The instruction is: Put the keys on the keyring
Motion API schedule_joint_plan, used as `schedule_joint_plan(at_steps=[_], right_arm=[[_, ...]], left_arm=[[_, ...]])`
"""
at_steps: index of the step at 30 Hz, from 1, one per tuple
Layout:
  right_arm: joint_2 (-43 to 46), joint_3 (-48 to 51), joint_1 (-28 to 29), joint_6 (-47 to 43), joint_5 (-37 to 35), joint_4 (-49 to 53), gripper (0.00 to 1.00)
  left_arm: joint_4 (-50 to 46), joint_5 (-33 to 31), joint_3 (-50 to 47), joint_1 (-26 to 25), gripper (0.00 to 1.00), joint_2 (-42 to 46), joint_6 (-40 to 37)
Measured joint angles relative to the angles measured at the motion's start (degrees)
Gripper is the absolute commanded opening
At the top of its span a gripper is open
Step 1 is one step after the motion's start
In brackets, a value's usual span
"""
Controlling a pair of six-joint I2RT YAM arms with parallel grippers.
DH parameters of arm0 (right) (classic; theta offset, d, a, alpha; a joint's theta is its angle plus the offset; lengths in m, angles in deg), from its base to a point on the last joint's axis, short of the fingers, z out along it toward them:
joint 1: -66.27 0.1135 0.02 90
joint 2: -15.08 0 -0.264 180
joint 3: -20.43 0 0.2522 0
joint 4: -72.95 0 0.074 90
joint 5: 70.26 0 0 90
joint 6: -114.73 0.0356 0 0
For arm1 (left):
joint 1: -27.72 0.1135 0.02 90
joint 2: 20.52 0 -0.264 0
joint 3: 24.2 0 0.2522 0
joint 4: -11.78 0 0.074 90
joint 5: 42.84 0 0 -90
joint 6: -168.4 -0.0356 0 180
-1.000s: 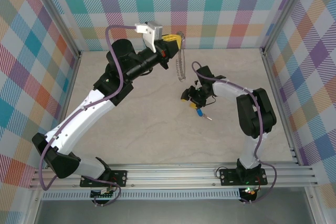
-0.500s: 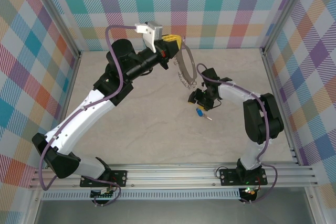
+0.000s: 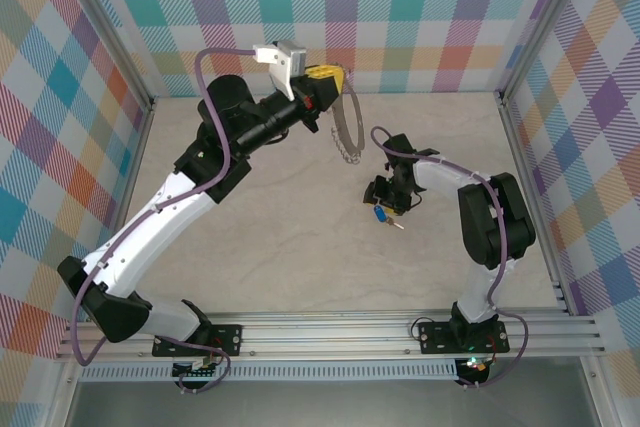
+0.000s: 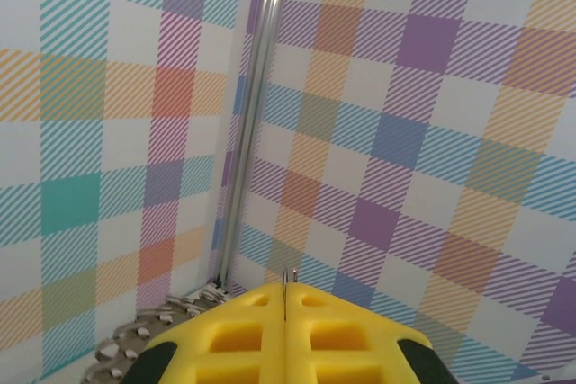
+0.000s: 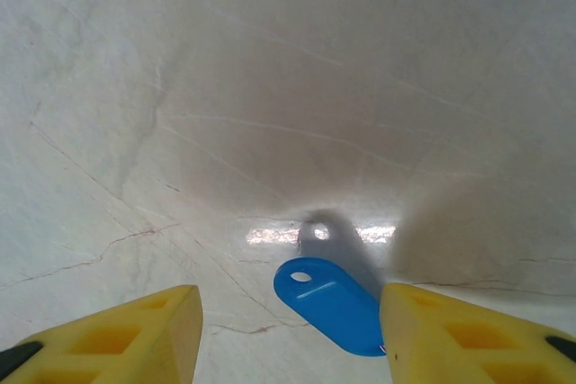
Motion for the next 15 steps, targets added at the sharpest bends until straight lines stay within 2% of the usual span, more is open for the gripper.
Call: schedule_joint_plan(at_steps=[10, 13, 15], right_arm=[[0.00, 2.34, 0.42, -0.55, -0.09, -0.09, 0.31], [0.00, 2.69, 0.55, -0.44, -0.22, -0.39, 0.23], [0.00, 2.73, 0.66, -0.17, -0.26, -0.44, 0.13]], left_arm=[[0.37, 0.00, -1.14, 0.00, 0.00, 1.14, 0.00], [0.35, -0.02, -1.42, 0.00, 0.00, 1.14, 0.09], [0.31, 0.00, -1.53, 0.00, 0.00, 1.14, 0.17]])
